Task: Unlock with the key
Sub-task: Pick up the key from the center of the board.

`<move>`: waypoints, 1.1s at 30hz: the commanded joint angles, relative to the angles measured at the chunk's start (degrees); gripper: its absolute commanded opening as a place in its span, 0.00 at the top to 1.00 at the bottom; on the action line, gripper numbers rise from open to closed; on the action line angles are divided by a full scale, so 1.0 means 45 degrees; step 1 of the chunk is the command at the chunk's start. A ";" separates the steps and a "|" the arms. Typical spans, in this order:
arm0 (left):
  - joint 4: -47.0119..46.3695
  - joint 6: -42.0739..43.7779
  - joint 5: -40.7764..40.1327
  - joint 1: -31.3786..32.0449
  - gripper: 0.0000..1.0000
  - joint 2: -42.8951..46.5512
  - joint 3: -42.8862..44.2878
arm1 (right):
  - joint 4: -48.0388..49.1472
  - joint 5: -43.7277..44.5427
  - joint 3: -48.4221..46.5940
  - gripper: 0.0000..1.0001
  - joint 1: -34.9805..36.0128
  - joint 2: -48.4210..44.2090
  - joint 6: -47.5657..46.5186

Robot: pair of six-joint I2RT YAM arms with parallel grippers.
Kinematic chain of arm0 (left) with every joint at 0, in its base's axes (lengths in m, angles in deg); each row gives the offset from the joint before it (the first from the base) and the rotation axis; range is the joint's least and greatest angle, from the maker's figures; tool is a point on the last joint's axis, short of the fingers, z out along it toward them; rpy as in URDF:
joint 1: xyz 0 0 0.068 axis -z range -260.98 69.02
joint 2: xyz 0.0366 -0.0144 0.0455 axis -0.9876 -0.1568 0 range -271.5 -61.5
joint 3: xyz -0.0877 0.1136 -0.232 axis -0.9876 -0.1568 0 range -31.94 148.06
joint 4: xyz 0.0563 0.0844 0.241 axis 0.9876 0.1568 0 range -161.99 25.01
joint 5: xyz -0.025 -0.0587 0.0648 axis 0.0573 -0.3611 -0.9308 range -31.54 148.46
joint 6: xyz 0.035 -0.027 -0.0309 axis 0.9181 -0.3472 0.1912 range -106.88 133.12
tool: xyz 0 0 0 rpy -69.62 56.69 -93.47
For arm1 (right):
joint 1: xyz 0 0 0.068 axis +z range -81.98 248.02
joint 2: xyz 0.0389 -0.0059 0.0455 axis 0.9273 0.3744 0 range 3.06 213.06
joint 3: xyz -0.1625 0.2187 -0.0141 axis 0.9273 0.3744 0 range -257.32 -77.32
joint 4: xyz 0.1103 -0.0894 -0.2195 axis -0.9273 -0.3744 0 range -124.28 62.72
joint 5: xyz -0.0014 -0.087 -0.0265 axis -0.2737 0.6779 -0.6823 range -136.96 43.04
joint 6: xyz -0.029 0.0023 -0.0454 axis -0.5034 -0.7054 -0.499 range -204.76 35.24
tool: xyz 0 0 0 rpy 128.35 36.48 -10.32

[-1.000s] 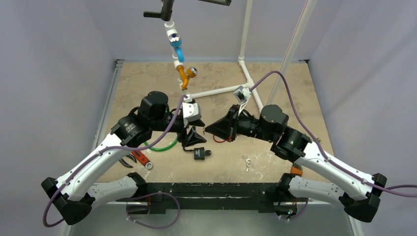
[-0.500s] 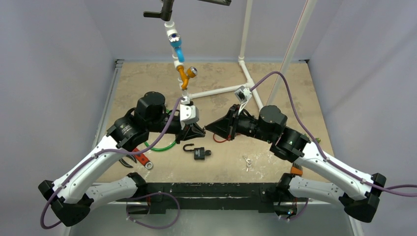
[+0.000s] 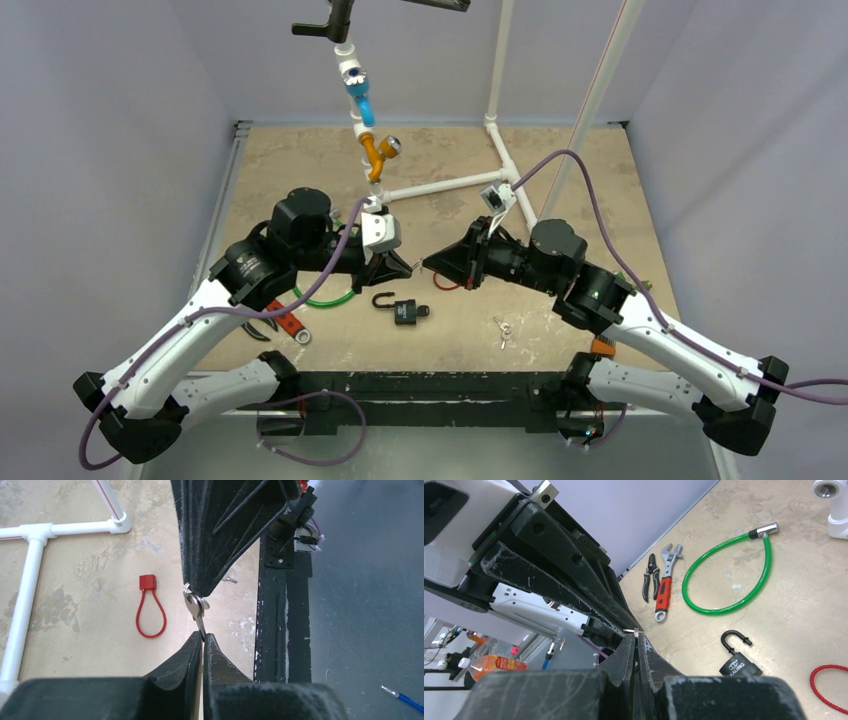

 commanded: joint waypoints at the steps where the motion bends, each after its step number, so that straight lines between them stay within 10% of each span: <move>1: -0.0524 -0.0143 -0.0641 -0.0026 1.00 0.0294 0.0774 | -0.0331 -0.0067 0.0110 1.00 0.0037 -0.0219 -0.0550; 26: 0.0950 0.1167 0.0638 -0.0138 1.00 0.0207 0.1168 | -0.1120 -0.0875 -0.0916 1.00 0.0036 0.0082 -0.1456; 33: 0.0859 0.1252 0.0150 -0.0137 1.00 0.0238 0.1165 | -0.1230 -0.1116 -0.0994 0.67 0.0038 -0.0071 -0.1617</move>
